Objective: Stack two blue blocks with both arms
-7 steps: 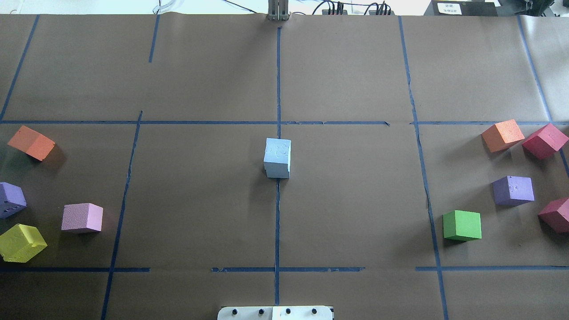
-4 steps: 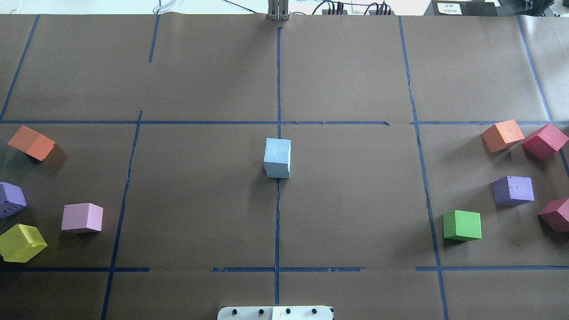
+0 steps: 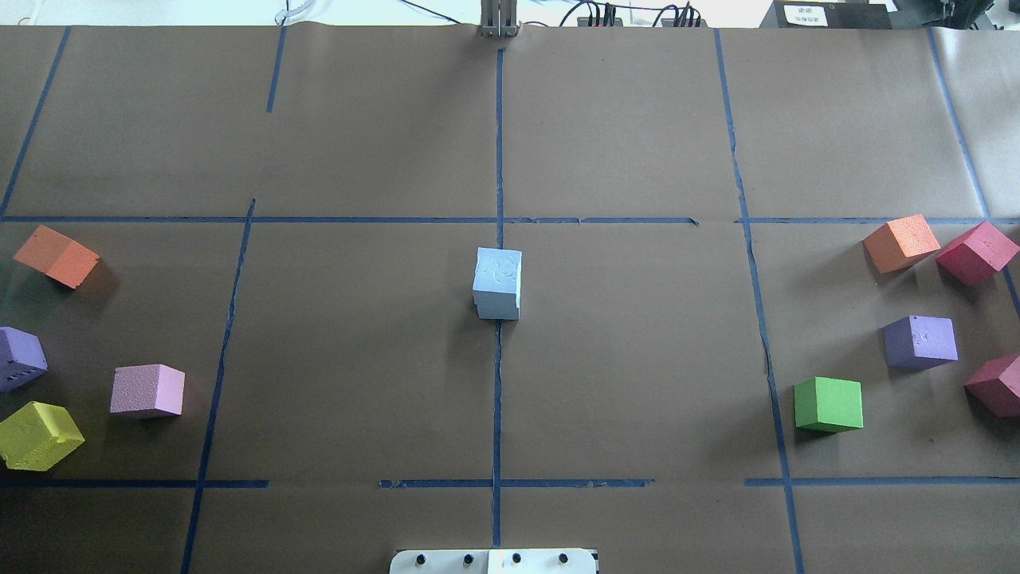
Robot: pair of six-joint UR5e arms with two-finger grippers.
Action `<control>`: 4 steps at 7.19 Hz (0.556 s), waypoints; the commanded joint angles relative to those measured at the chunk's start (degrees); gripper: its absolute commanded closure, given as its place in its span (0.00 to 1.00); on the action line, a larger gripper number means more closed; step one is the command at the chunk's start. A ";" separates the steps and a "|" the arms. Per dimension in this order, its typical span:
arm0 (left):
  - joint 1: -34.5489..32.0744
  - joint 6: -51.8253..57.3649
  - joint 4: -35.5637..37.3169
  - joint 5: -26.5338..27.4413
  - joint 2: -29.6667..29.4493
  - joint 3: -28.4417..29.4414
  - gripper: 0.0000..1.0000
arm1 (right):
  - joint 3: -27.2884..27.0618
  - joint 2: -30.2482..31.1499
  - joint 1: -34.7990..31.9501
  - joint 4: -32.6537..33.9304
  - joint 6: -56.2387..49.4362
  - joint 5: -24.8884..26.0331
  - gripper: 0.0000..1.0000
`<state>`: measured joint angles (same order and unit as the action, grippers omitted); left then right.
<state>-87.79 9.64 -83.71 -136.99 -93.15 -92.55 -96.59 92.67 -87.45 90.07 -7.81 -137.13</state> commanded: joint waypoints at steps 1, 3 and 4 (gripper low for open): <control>-0.10 0.12 -0.57 -0.30 2.59 -1.91 0.00 | -0.09 -0.04 0.00 -0.16 0.17 -0.07 0.00; -0.10 -0.41 -1.63 -0.04 2.71 -2.10 0.00 | -0.09 0.05 0.00 -0.25 0.25 -0.07 0.00; -0.01 -0.32 -1.46 0.14 2.36 -1.58 0.00 | -0.09 0.23 0.00 -0.33 0.25 -0.15 0.00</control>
<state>-87.87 9.33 -85.12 -137.03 -90.63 -94.28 -96.67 92.74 -87.45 89.81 -7.57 -137.20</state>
